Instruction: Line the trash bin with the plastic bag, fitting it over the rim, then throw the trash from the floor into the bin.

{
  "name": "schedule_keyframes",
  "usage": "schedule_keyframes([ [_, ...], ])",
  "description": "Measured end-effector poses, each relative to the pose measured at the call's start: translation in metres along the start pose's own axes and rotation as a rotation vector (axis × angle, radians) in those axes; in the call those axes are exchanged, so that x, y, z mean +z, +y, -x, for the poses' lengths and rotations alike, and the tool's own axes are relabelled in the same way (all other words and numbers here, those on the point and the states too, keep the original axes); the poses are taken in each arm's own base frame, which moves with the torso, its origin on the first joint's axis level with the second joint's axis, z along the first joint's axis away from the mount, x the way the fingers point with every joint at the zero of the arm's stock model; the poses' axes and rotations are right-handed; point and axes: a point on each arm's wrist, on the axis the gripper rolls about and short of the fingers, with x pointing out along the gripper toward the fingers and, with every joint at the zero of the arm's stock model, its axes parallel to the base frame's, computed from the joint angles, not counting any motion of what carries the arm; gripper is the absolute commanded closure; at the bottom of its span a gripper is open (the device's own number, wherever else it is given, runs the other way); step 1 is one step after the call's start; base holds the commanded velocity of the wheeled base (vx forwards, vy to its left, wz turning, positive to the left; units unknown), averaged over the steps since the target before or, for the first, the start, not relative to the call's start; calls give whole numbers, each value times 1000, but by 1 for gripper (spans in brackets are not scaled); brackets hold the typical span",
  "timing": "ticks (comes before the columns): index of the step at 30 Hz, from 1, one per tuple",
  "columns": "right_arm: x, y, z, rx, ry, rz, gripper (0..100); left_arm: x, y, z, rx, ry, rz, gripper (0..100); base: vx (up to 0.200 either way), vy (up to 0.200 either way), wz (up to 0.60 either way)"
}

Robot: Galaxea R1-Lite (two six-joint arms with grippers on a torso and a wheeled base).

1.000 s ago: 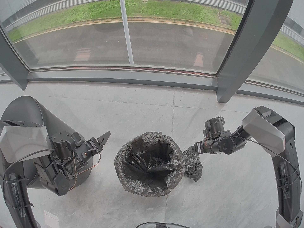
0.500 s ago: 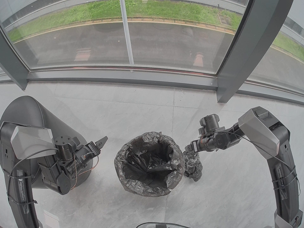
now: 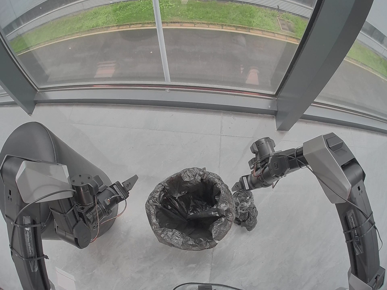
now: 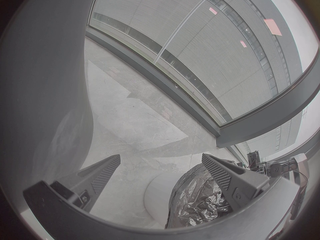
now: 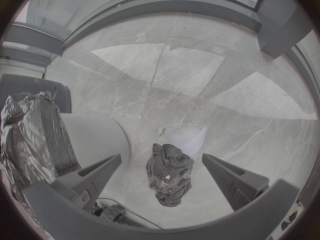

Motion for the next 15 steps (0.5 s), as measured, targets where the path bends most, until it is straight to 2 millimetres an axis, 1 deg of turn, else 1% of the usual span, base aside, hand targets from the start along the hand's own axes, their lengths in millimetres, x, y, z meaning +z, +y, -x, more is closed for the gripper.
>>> schedule_keyframes([
  [3, 6, 1, -1, 13, 14, -20, 0, 0, 0, 0, 0, 0, 0, 0, 0, 0, 0],
  [7, 3, 0, -7, 47, 77, -48, 0, 0, 0, 0, 1, 0, 0, 0, 0, 0, 0],
  [10, -4, -1, -14, 64, 135, -62, 0, 0, 0, 0, 0, -1, 0, 0, 0, 0, 0],
  [15, -25, -3, -29, 57, 258, -81, 0, 0, 0, -1, 1, -1, -1, 0, 0, 0, 0],
])
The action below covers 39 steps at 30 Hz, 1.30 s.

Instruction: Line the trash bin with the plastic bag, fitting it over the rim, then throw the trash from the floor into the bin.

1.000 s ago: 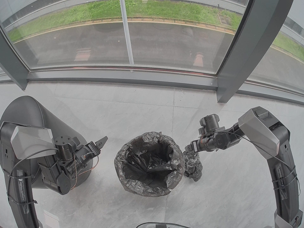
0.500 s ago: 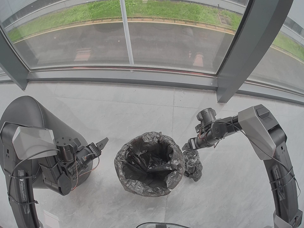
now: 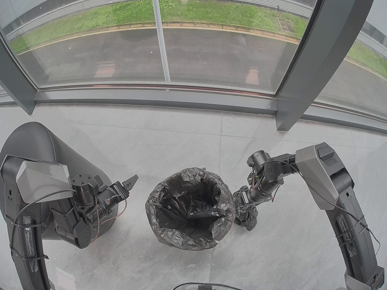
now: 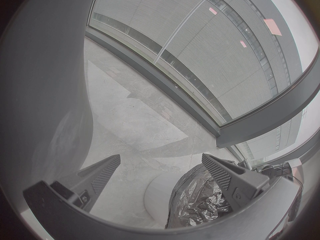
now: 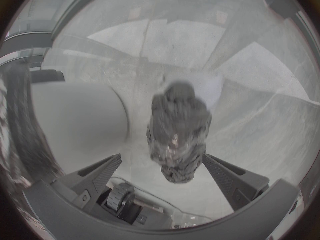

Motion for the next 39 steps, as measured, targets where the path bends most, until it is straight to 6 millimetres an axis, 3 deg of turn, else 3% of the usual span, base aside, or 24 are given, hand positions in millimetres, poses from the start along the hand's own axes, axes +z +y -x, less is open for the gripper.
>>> schedule_keyframes([
  [6, -20, -5, -21, -15, 141, -47, 0, 0, 0, 0, 1, 1, 1, 0, 0, 0, 0],
  [19, -34, -13, -46, -43, 193, -192, 0, -2, -2, 0, -4, 7, -2, 0, 0, 0, 0],
  [26, -66, -20, -75, -84, 373, -251, 0, -3, -3, 1, -5, 8, -2, 0, 0, 0, 0],
  [27, -70, -21, -79, -90, 396, -257, 100, -3, -3, 1, -5, 8, -2, 0, 0, 0, 0],
  [33, -101, -32, -105, -127, 535, -299, 100, -3, -3, 1, -5, 9, -1, 0, 0, 0, 0],
  [39, -91, -40, -94, -123, 503, -321, 100, -4, -4, 1, -7, 12, -2, 0, 0, 0, 0],
])
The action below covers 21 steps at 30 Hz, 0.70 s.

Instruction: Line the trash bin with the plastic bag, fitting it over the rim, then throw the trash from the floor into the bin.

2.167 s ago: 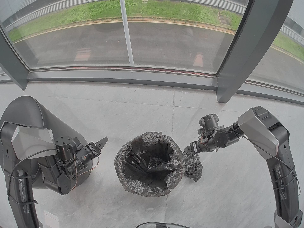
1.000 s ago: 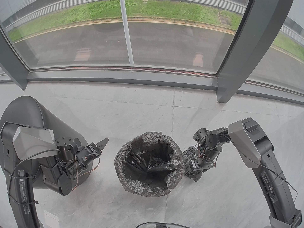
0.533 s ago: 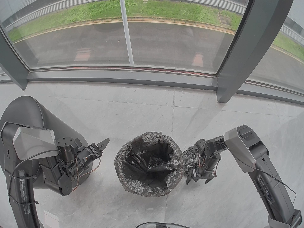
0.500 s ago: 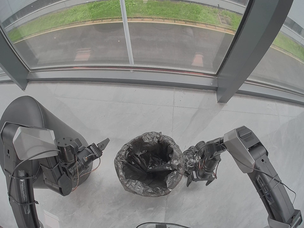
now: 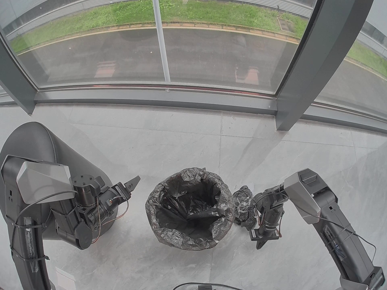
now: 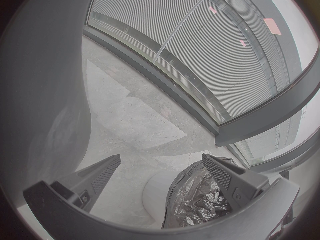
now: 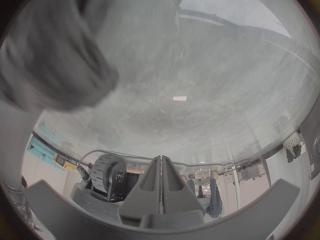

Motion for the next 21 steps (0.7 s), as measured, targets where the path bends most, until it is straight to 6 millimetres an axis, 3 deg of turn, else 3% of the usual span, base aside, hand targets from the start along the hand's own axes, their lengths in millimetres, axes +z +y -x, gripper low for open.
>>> schedule_keyframes([
  [12, 12, 6, 77, 44, -208, 74, 100, 0, -1, 0, 1, 0, -1, 0, 0, 0, 0],
  [21, 11, 23, 109, -107, -346, 311, 100, 0, -1, 1, 2, 0, -3, 0, 0, 0, 0],
])
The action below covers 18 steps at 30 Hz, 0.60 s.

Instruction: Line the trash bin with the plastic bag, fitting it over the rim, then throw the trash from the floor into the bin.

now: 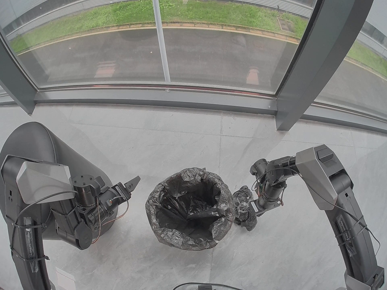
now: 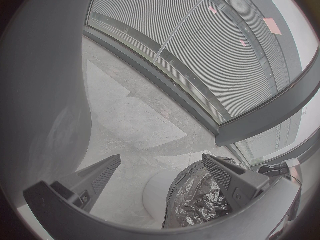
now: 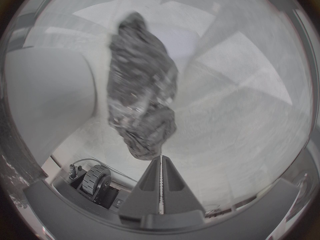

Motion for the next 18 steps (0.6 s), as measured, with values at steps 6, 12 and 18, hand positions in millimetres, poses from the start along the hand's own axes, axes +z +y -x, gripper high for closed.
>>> schedule_keyframes([
  [6, 6, 24, 14, -12, -68, 120, 0, 0, 0, 0, 1, 0, 0, 0, 0, 0, 0],
  [12, 7, 31, 21, -9, -85, 135, 0, 0, 0, 0, 0, -1, -1, 0, 0, 0, 0],
  [18, 10, 32, 29, -9, -114, 139, 0, 0, -1, 0, -1, -2, -1, 0, 0, 0, 0],
])
